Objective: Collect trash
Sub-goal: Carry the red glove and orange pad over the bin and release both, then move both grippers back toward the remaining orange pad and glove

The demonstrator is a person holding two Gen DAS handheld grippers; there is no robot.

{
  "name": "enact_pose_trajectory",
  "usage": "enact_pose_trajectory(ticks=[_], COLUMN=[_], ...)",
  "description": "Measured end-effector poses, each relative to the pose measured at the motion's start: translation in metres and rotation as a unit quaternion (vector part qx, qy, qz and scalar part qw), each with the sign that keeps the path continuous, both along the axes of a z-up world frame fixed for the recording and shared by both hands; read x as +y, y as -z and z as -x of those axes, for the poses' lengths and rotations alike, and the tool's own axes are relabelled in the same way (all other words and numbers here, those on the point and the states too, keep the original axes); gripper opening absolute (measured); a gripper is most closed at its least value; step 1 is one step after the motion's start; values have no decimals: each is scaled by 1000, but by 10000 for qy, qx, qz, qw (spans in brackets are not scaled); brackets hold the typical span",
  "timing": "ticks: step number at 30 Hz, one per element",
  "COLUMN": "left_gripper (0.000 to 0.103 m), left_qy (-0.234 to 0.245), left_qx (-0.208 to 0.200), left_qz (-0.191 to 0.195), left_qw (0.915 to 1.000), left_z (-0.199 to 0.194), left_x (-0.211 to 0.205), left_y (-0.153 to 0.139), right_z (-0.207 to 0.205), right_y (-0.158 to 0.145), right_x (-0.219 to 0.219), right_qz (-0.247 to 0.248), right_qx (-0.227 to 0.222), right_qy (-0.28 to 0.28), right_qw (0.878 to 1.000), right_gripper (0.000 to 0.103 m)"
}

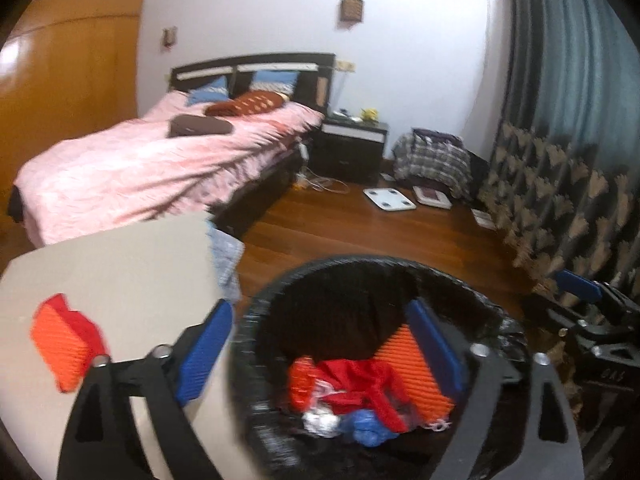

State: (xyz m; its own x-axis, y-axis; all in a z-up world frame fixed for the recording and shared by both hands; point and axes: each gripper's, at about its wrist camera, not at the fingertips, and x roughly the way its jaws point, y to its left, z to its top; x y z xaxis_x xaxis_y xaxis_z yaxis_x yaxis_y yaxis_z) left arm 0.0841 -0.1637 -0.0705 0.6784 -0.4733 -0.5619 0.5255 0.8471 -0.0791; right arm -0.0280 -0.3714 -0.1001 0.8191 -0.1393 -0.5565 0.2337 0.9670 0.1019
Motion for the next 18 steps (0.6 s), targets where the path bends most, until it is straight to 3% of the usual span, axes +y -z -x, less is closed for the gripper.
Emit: enact_pose_trajectory(ticks=[9, 18], left_gripper=[97, 97], left_qy=[-871, -1841], left_qx=[-183, -291], left_qz=[54, -93], left_qw=[9960, 9824], left_z=[-5, -19], left_x=[85, 178], left_y=[-16, -10], right_z=[-28, -79], right_y=[-11, -15], right_x=[48, 121], right_qz=[-52, -68], right_qx=[-94, -130], right_qy=[-473, -1142], right_qw=[9988, 9934], right_gripper=[98, 98])
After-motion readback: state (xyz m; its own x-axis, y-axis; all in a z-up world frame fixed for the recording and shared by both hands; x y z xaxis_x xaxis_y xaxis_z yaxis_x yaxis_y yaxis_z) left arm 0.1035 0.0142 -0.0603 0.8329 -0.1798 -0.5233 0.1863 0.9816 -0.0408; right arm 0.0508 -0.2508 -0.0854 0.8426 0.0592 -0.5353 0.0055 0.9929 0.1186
